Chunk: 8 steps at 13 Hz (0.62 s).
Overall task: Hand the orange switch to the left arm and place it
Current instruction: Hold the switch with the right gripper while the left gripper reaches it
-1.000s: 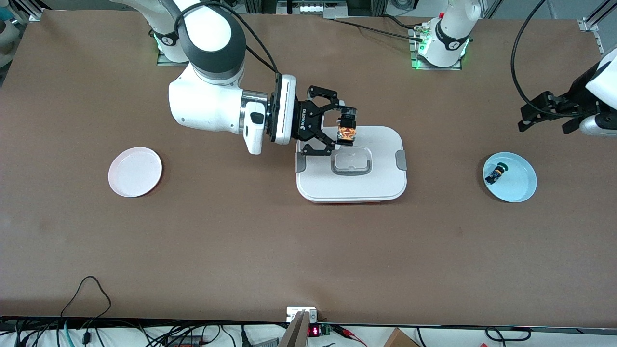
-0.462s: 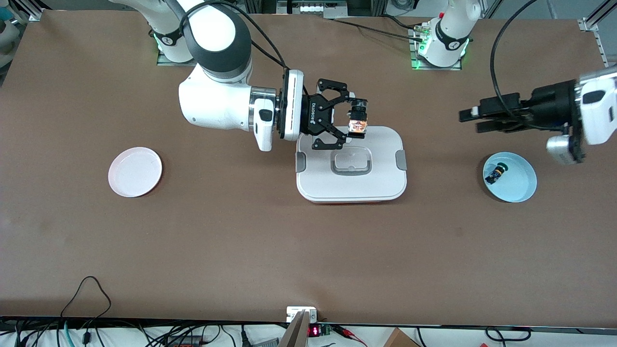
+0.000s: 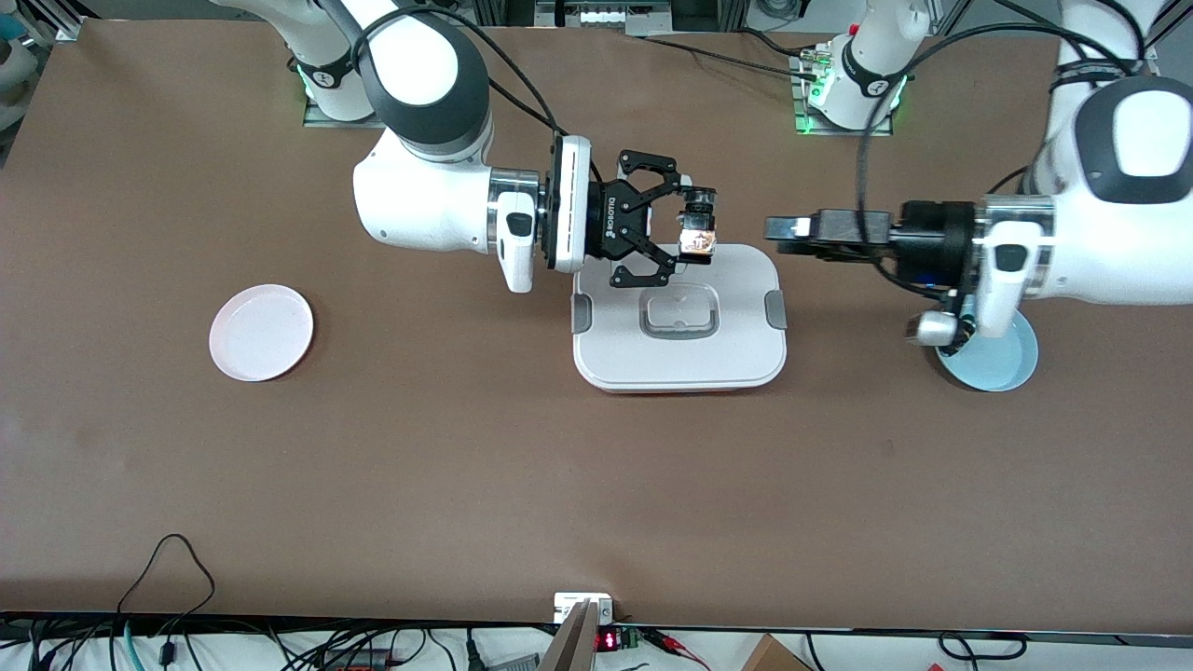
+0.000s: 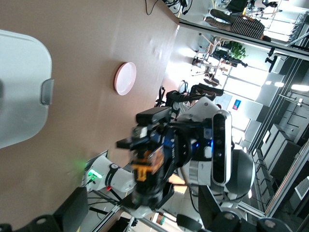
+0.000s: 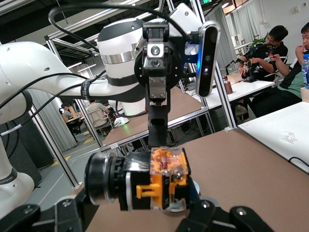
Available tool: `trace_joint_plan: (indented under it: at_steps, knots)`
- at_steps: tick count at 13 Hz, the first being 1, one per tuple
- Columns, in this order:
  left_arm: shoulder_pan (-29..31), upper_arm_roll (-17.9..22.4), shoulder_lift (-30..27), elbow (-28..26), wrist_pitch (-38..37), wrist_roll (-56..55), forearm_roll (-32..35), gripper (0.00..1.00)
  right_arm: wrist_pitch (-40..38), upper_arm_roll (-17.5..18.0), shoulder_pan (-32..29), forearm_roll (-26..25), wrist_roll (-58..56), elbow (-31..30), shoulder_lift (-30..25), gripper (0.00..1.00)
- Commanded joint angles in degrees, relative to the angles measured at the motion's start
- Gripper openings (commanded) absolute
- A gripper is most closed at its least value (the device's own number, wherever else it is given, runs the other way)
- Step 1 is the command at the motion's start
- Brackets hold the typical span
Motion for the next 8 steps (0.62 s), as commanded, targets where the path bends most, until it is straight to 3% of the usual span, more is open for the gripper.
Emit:
trace_joint_plan:
  at_steps: [1, 6, 8]
  knots:
    - [-3.34, 0.50, 1.21, 1.00, 3.49, -3.73, -3.71, 1.00, -0.33, 0.15, 0.21, 1.63, -0.77, 1.76, 0.92, 0.00]
    - [-4.49, 0.41, 2.09, -0.31, 4.20, -4.45, -3.98, 0.99, -0.33, 0.15, 0.30, 2.15, -4.44, 1.76, 1.35, 0.00]
    - [-4.49, 0.15, 1.92, -1.45, 4.11, -4.45, -3.98, 0.92, -0.42, 0.15, 0.38, 8.02, -8.49, 1.76, 1.53, 0.00]
